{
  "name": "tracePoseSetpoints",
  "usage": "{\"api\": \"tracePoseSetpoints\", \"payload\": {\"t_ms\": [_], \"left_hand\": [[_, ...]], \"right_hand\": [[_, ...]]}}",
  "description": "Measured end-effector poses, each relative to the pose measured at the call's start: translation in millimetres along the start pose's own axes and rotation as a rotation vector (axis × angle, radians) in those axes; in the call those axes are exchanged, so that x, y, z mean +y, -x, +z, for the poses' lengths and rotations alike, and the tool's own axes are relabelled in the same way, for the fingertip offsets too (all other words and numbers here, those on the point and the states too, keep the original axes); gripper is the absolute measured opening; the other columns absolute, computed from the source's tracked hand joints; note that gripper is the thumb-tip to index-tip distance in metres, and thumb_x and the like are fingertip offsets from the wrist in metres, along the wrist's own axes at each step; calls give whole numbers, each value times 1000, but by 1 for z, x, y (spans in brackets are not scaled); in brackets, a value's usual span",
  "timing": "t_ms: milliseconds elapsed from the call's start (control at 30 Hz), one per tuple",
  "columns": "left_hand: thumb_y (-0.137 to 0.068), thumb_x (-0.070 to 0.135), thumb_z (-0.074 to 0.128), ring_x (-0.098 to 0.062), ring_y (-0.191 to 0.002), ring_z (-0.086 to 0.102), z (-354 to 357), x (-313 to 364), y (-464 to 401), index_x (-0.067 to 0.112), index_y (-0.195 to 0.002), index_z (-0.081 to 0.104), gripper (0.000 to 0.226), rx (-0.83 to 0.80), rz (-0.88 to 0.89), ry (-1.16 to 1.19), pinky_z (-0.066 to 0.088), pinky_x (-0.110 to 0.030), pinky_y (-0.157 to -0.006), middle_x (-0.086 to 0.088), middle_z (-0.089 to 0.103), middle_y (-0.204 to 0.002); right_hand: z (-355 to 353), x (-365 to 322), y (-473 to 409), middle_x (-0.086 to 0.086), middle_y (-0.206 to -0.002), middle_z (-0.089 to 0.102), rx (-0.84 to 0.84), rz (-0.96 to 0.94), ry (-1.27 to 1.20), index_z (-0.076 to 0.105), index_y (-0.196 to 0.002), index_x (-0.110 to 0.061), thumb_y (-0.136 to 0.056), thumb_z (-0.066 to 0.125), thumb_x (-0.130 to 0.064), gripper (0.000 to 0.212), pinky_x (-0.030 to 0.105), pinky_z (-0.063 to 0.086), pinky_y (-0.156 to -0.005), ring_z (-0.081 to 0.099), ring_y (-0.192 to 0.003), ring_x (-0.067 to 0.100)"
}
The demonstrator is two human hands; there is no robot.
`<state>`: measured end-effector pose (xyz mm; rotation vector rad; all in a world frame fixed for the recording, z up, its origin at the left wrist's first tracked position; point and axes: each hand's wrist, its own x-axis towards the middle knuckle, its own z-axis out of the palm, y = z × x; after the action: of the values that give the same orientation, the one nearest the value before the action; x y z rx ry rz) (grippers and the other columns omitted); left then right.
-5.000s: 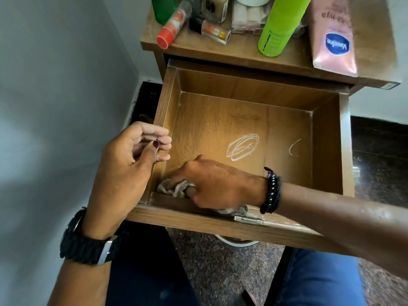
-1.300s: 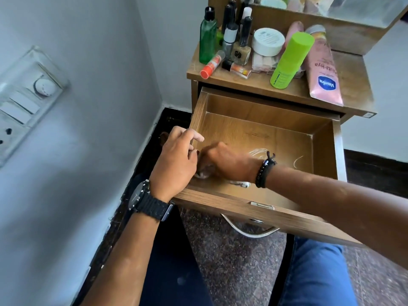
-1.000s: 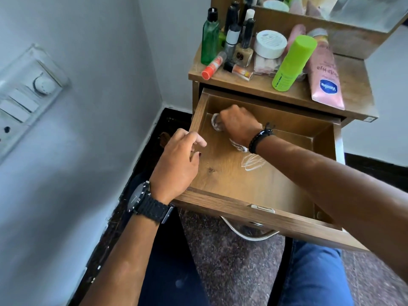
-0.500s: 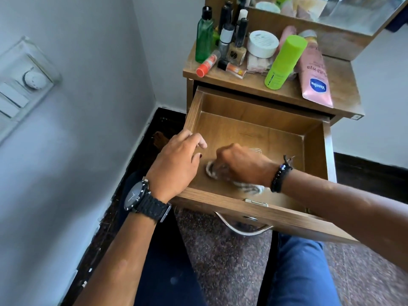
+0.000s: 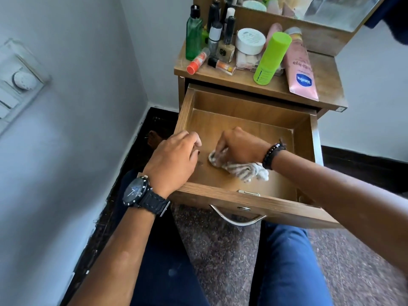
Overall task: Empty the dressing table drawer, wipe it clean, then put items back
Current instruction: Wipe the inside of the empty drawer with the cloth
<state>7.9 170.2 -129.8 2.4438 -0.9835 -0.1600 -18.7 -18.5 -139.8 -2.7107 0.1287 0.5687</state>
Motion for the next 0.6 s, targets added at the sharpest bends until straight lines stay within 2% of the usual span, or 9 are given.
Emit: {"api": "tracePoseSetpoints", "payload": {"t_ms": [67,100,233,300,400,500,600], "left_hand": [[-92,21,52,-12,-92,59,1,-1,-1,19,-105,55,14,2,5,-15,51,-34,-81,5,58,-110],[-92,22,51,-12,-92,59,1,-1,-1,19,-106,55,14,2,6,-20,51,-33,-81,4,59,-110],[-93,23,51,-12,-92,59,2,-1,-1,19,-105,55,14,-1,11,-28,50,-32,-81,4,59,-110],[-93,23,51,-12,-92,59,2,-1,-1,19,-105,56,14,-2,14,-30,50,-33,-82,4,60,-109],[-93,23,50,-12,-92,58,2,-2,-1,19,-106,56,15,2,17,-47,49,-31,-82,4,60,-108],[-93,25,49,-10,-92,57,3,-1,-1,19,-105,56,15,8,22,-76,48,-29,-80,5,60,-107],[-93,26,49,-12,-93,56,4,1,-1,20,-106,56,16,13,23,-105,45,-29,-79,5,60,-106]], "right_hand": [[11,-11,26,-4,-99,72,-145,-48,10,75,-87,-23,-78,75,-27,10,29,56,-80,66,-89,12],[17,-12,32,-4,-99,72,-161,-60,8,75,-89,-22,-79,74,-25,10,28,56,-78,66,-88,12],[23,-4,24,4,-101,71,66,-20,51,73,-97,-20,-85,68,-24,14,32,58,-75,68,-86,20],[16,7,5,9,-101,70,219,64,83,71,-102,-17,-89,61,-18,16,31,56,-78,68,-88,26],[-3,22,-29,15,-99,67,391,214,147,67,-103,-9,-92,51,-8,20,38,55,-79,67,-92,33],[-12,26,-47,17,-104,65,440,287,183,65,-107,-7,-92,51,-5,21,40,55,-82,64,-95,36],[-10,30,-42,17,-106,64,391,266,136,65,-108,-8,-89,56,-10,21,39,54,-82,63,-97,36]]}}
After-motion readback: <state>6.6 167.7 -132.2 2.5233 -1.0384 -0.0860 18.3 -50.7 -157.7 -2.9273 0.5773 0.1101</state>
